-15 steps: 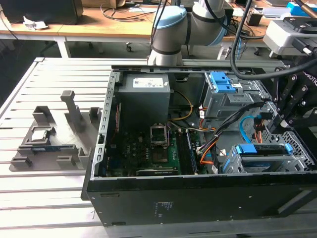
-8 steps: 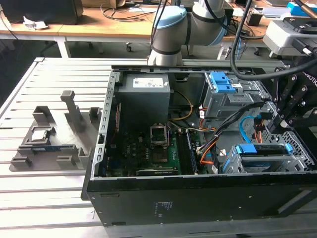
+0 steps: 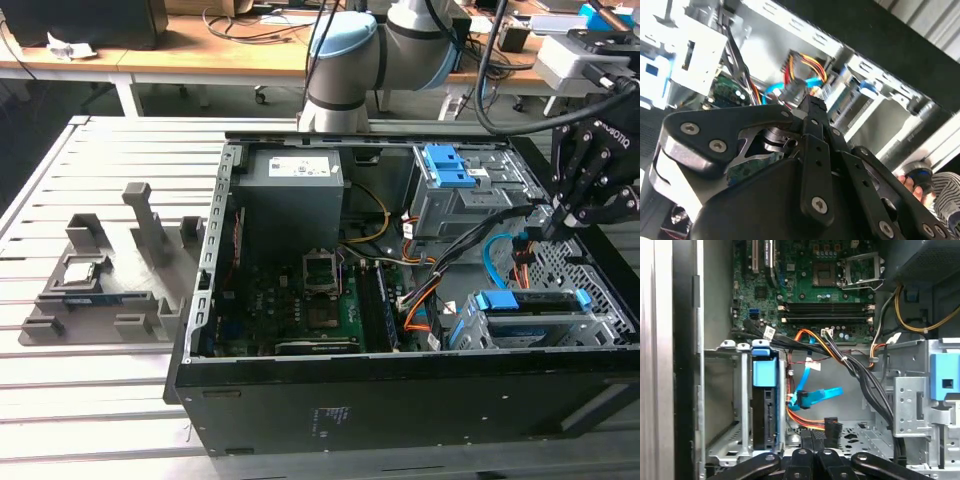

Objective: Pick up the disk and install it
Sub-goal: 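Insert the first disk wire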

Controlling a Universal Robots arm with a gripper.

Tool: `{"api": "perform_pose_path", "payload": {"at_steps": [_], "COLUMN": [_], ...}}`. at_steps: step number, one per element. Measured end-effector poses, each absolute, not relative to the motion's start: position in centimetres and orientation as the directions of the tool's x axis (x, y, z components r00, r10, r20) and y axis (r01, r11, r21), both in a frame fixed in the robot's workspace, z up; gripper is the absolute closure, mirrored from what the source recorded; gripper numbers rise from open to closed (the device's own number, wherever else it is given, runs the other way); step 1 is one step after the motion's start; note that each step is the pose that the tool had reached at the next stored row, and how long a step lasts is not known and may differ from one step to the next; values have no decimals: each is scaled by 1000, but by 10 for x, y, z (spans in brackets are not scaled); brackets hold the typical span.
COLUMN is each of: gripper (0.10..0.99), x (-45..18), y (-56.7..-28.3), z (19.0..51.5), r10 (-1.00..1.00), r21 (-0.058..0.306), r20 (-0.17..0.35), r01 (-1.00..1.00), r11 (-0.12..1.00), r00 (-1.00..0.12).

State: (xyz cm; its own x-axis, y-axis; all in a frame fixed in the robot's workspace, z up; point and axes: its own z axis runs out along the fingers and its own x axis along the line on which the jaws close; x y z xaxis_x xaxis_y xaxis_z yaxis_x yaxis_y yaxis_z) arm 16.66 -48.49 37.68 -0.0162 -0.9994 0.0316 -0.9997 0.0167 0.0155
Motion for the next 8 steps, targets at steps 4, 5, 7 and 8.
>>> {"api": "perform_pose_path", "payload": {"at_steps": [4,5,7,8], "gripper": [980,980,980,973], "x": [170,170,170,170], "y": [-473,-473,-472,-472], "z": [369,369,369,369], "r10": [-999,-999,-999,-999], "r21": [18,18,18,18], "r20": [33,33,34,35], "r01": [-1000,-1000,-1000,-1000], "r11": [17,17,17,17], "r00": [-16,-16,-16,-16]}}
